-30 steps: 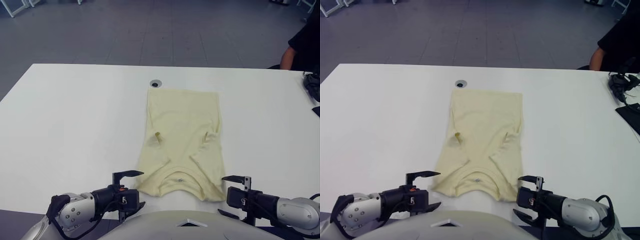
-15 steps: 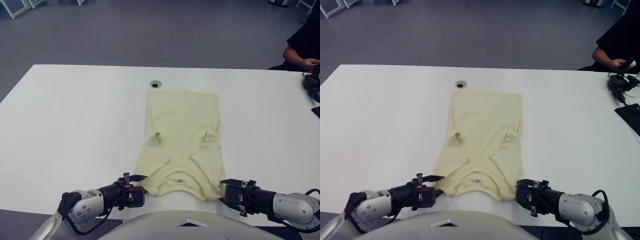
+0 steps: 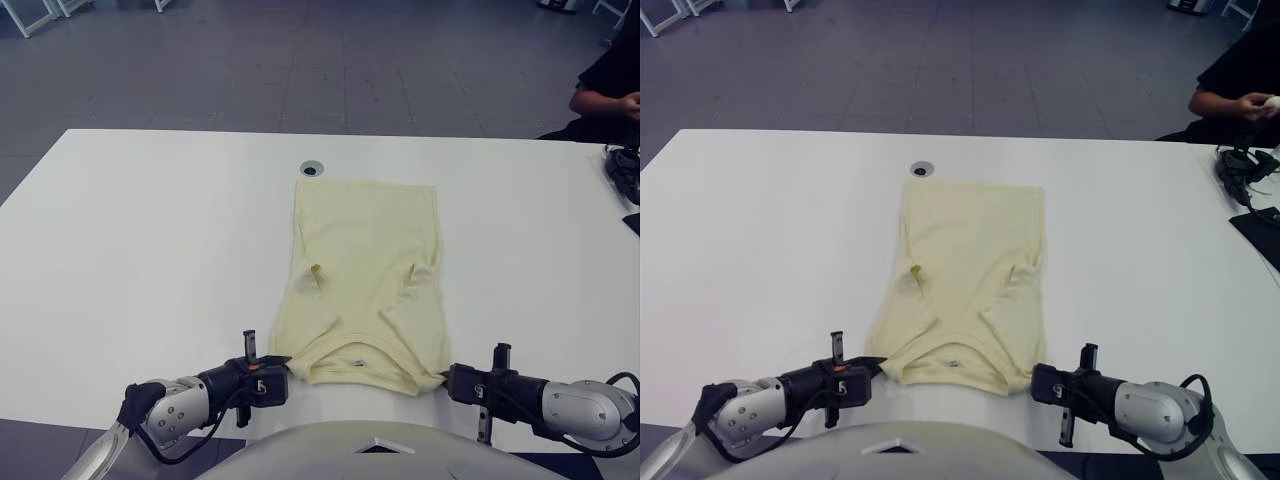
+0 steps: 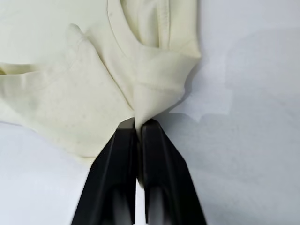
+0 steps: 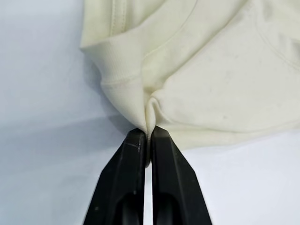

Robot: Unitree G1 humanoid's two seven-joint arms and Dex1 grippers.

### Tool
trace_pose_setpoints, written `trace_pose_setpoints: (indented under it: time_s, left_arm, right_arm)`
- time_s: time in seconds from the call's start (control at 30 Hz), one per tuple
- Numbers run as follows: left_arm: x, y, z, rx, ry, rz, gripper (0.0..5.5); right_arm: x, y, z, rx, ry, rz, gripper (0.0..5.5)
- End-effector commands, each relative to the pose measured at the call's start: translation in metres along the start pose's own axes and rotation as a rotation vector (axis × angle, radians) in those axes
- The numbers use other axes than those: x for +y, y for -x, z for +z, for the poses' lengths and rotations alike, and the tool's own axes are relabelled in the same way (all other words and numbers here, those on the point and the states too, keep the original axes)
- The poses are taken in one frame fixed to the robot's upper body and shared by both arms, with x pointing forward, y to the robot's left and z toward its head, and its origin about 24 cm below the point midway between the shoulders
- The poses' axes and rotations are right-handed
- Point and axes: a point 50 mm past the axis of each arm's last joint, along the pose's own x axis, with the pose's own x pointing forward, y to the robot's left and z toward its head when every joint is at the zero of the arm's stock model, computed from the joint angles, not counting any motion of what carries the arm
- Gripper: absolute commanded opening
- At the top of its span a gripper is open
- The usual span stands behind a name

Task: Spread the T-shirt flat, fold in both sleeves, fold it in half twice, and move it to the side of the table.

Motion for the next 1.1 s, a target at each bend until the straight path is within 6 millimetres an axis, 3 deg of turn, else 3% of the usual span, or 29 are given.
trace_pose_setpoints:
  time_s: [0.03,0.33,0.43,0.53,0.67,1.1]
  left_arm:
    - [-0.004,-0.001,-0.007,0.045,0.013,-0.023,0.0]
    - [0.001,0.01,0.007,-0.067,-0.011,-0.074,0.0]
    - [-0.001,0.03,0.011,-0.13,-0.03,-0.215,0.0]
    - [0.016,0.044,0.003,-0.112,-0.037,-0.2,0.0]
    - [0.026,0.062,0.011,-0.203,0.006,-0.211,0.0]
    - [0.04,0.091,0.029,-0.304,0.059,-0.21,0.0]
  right_arm:
    - [-0.001,-0.001,-0.002,0.014,0.003,0.009,0.01]
    - [-0.002,0.006,0.002,-0.026,0.03,0.031,0.01]
    - [-0.008,0.019,0.009,-0.076,0.083,0.065,0.01]
    - [-0.017,0.034,0.007,-0.078,0.155,0.12,0.01]
    - [-0.031,0.053,0.01,-0.094,0.217,0.146,0.01]
    - [-0.037,0.09,0.042,-0.182,0.314,0.27,0.01]
